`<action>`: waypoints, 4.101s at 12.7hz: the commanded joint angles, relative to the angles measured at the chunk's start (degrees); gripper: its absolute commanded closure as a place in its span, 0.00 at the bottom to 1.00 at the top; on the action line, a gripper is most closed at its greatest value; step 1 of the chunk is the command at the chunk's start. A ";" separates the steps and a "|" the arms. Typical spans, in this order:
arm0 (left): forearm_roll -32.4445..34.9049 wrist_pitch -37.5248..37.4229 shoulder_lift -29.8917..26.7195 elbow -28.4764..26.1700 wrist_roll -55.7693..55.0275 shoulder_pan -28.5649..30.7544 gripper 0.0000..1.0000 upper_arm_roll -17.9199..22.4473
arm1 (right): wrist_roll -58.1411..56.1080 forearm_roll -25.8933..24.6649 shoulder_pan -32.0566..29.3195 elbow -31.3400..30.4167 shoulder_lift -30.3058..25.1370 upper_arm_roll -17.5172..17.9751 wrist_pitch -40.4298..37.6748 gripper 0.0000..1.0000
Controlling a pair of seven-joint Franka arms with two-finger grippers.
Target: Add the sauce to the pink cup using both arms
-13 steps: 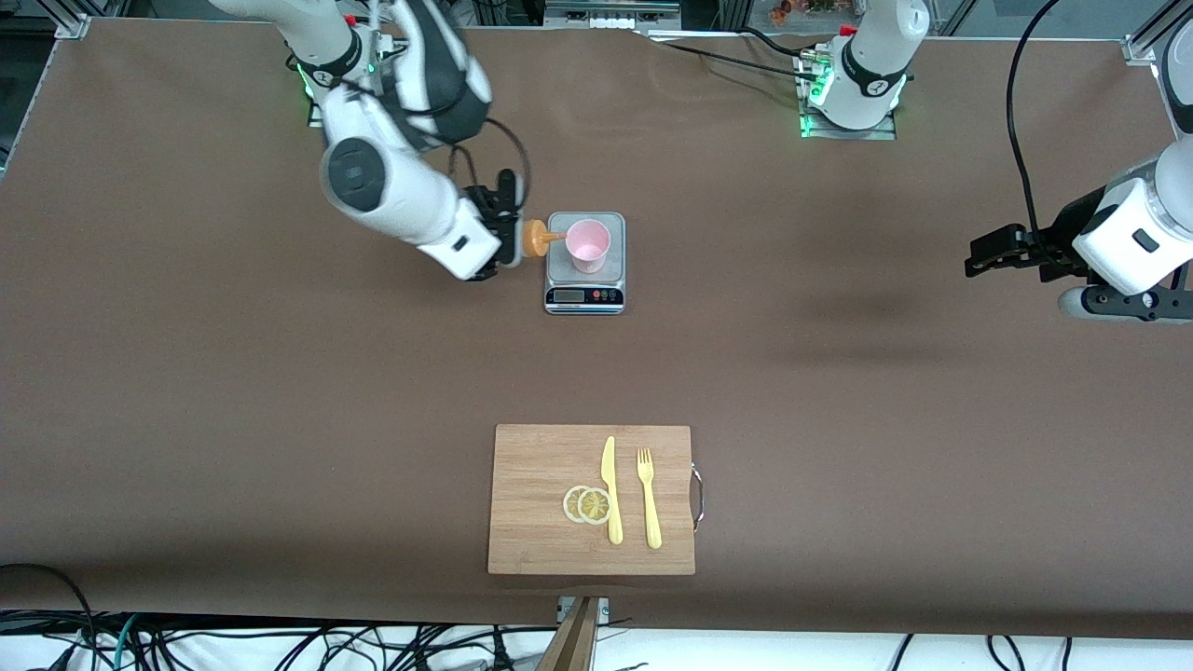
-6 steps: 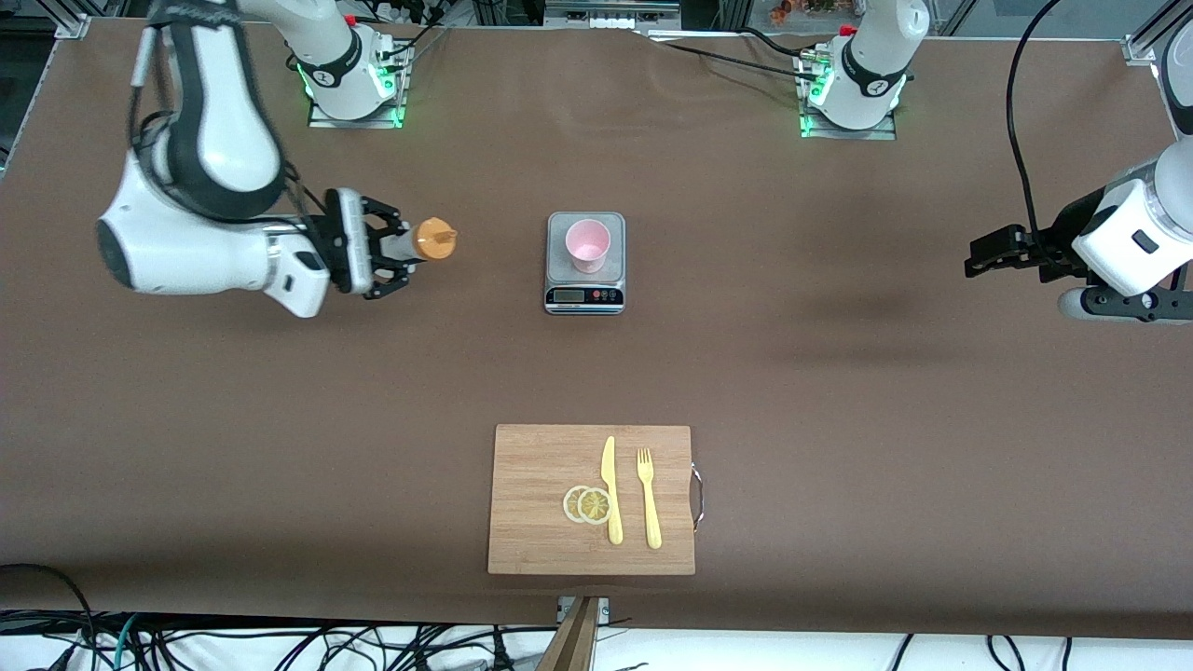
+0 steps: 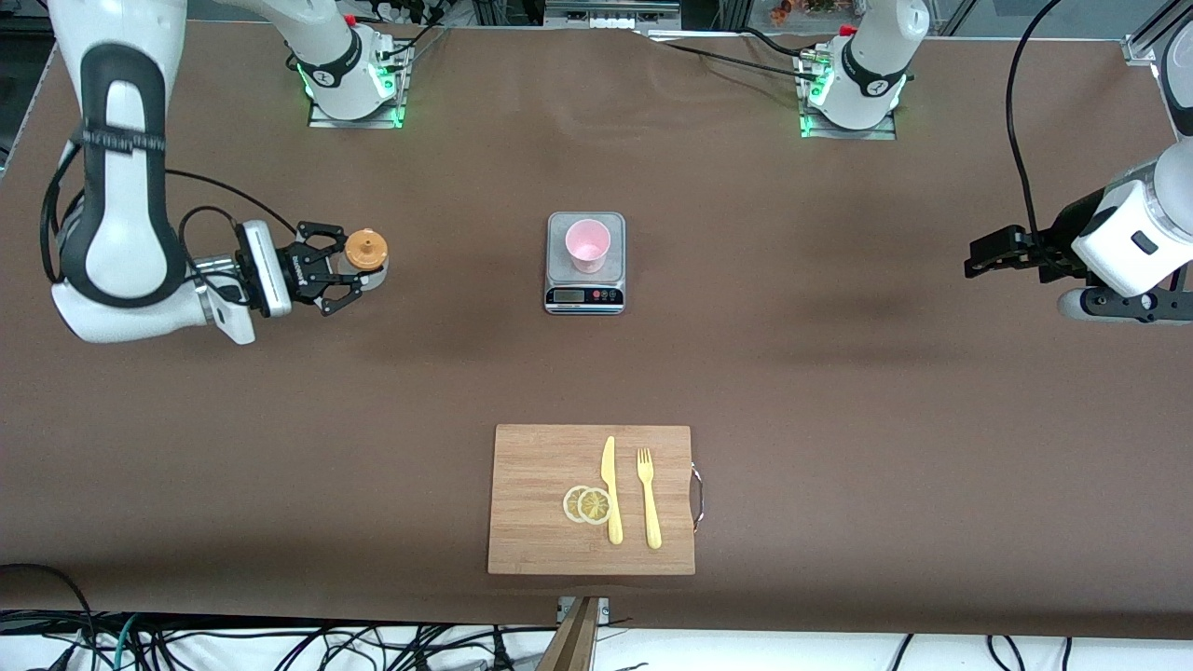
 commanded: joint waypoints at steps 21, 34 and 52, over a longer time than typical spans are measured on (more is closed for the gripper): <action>1.51 -1.29 0.94 2.06 -0.02 0.18 0.00 -0.34 | -26.88 -3.91 -19.00 17.92 21.74 3.14 -13.91 0.00; 1.51 -1.29 0.94 2.06 0.07 0.18 0.00 -0.34 | 22.28 -8.50 -12.68 30.92 13.91 -10.15 -14.26 0.00; 1.33 -1.29 1.38 3.20 -0.11 0.09 0.00 -0.43 | 109.64 -67.90 -26.27 5.23 -30.01 38.77 19.30 0.00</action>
